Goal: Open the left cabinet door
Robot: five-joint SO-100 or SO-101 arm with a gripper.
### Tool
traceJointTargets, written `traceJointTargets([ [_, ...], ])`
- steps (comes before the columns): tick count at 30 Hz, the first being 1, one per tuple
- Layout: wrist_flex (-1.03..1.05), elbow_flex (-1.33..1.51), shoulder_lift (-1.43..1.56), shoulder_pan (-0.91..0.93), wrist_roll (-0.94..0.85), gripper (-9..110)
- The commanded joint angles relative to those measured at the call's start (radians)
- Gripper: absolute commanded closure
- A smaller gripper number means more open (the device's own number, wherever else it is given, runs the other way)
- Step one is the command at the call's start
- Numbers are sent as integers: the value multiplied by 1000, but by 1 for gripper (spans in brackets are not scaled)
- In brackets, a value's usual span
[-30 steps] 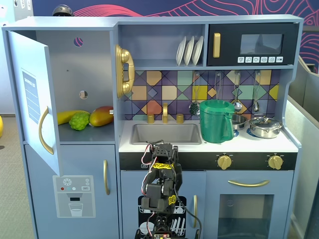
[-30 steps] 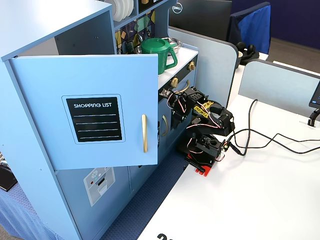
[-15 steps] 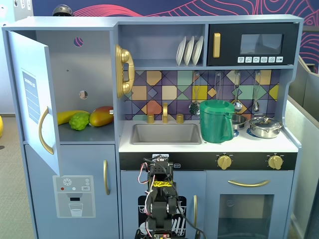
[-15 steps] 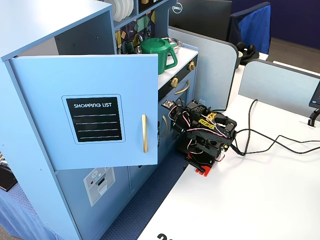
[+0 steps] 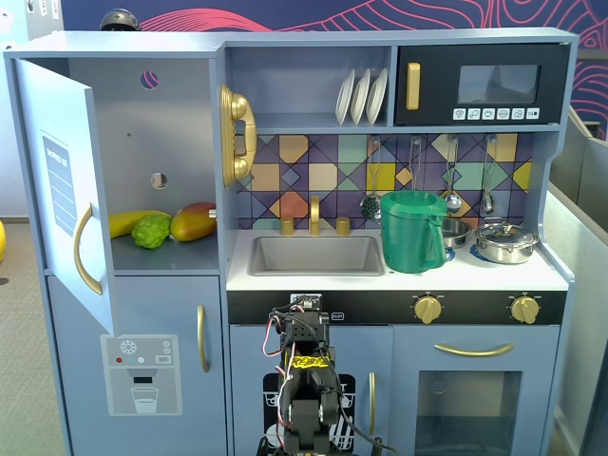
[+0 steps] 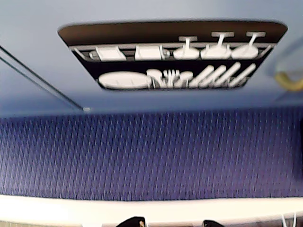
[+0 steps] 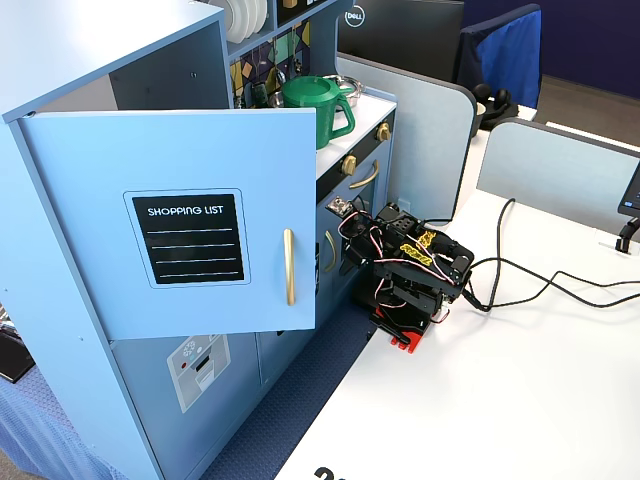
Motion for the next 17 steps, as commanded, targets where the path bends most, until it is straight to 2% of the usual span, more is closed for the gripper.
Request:
traceJointTargets([
  [1,149,58,23,-9,51,96],
  [7,147,58,23,23,61,96],
  [12,147,57,23,26,66,101],
  [17,150,57,23,26,14,101],
])
